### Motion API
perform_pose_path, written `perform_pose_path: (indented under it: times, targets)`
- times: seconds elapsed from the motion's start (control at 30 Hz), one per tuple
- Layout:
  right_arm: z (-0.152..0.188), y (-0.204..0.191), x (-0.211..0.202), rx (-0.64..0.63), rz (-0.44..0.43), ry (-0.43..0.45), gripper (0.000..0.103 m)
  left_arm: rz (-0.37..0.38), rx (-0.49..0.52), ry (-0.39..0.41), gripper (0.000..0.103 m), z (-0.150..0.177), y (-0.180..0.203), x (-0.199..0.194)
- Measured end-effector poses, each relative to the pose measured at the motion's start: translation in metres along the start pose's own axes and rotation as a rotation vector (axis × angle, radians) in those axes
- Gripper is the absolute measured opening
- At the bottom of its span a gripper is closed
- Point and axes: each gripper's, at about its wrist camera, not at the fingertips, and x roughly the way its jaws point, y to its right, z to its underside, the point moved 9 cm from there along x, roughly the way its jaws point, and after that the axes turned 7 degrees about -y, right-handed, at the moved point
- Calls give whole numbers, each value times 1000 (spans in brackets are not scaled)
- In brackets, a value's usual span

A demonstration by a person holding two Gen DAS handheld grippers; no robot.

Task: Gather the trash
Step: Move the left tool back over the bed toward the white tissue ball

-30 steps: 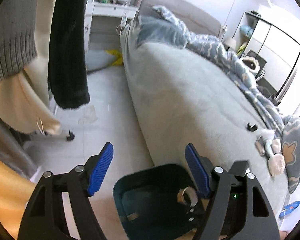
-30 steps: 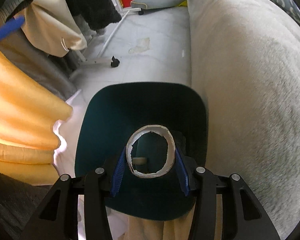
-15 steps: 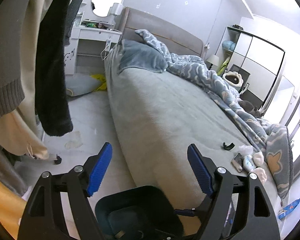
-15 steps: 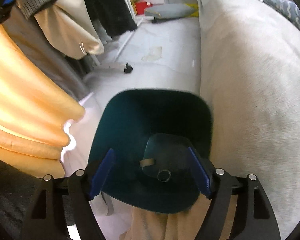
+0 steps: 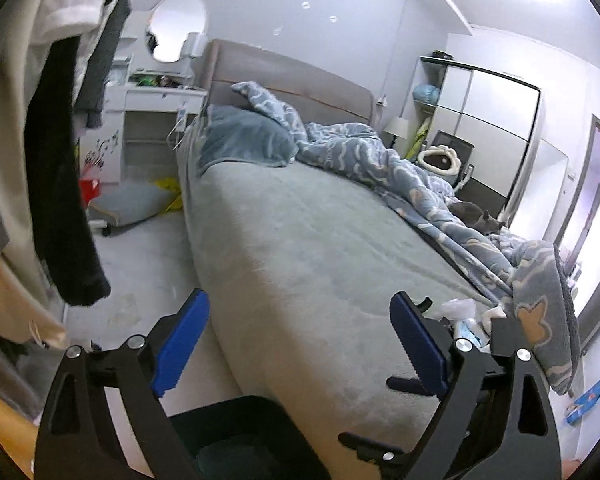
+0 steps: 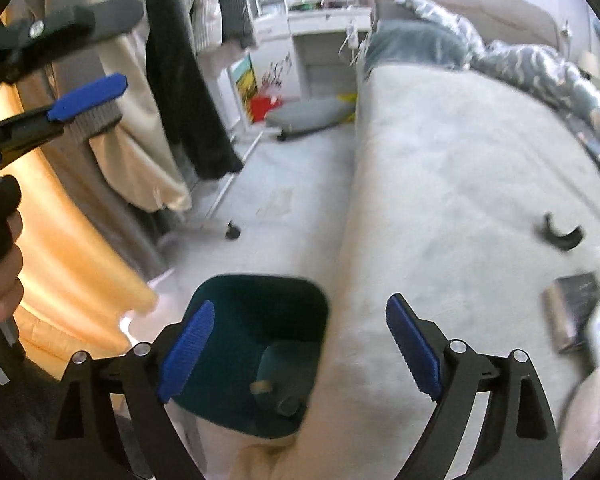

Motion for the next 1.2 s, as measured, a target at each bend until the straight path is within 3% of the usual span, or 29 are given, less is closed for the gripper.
perform_pose_path:
  times: [0.2, 0.57, 0.8, 1.0, 1.2]
  targets:
    - [-1, 35, -26, 11, 44, 55, 91, 0, 36, 9, 95, -6, 28, 14]
    - [-4, 106, -86, 142, 108, 175, 92, 66, 53, -67, 95, 13, 79, 42]
    - [11, 155, -111, 220, 143, 206, 92, 87, 93, -110, 95, 29, 110, 62]
    - [22, 184, -127, 226, 194, 208, 92, 145, 70, -162, 95, 42, 135, 80]
    - [26, 209, -131, 228, 220, 197, 92, 179, 132, -188, 95, 57, 164, 98]
